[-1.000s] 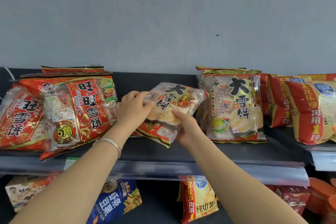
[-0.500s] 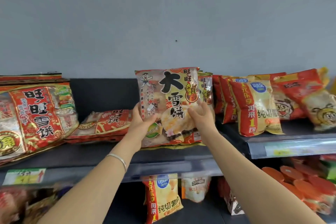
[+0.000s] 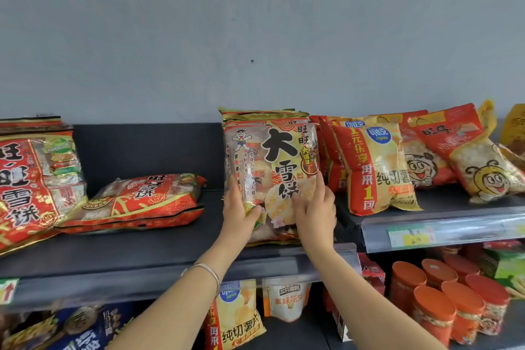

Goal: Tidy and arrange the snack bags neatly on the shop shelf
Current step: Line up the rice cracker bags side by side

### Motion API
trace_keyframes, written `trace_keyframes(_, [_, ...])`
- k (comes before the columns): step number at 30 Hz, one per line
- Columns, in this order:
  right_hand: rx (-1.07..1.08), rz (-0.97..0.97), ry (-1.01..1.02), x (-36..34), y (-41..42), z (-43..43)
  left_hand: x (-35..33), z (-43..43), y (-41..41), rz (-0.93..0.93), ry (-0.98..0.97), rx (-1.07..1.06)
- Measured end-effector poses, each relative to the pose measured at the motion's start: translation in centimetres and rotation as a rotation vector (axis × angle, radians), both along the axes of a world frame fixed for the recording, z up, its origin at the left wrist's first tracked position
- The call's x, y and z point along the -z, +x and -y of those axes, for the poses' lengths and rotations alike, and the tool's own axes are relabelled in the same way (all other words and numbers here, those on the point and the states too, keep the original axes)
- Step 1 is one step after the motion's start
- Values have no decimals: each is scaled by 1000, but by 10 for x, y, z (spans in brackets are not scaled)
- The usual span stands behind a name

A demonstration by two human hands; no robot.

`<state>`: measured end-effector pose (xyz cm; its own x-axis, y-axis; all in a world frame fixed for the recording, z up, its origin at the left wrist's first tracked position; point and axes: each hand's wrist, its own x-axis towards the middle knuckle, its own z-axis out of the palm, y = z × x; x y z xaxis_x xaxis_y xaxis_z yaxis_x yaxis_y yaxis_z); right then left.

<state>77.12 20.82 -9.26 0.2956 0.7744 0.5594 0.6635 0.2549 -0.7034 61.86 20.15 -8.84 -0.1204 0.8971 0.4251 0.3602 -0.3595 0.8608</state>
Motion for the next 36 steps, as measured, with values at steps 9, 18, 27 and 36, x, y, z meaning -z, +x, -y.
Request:
trace_keyframes(9, [164, 197, 132, 4, -10, -4, 1, 4, 4, -144, 84, -96])
trace_keyframes(18, [-261, 610, 505, -11, -106, 9, -16, 25, -93, -423, 267, -389])
trace_keyframes(27, [-410, 665, 117, -14, -211, -7, -10, 22, -228, -849, -45, -534])
trace_keyframes(36, [-304, 1023, -31, -13, -252, -25, -15, 10, -279, -1150, -35, -294])
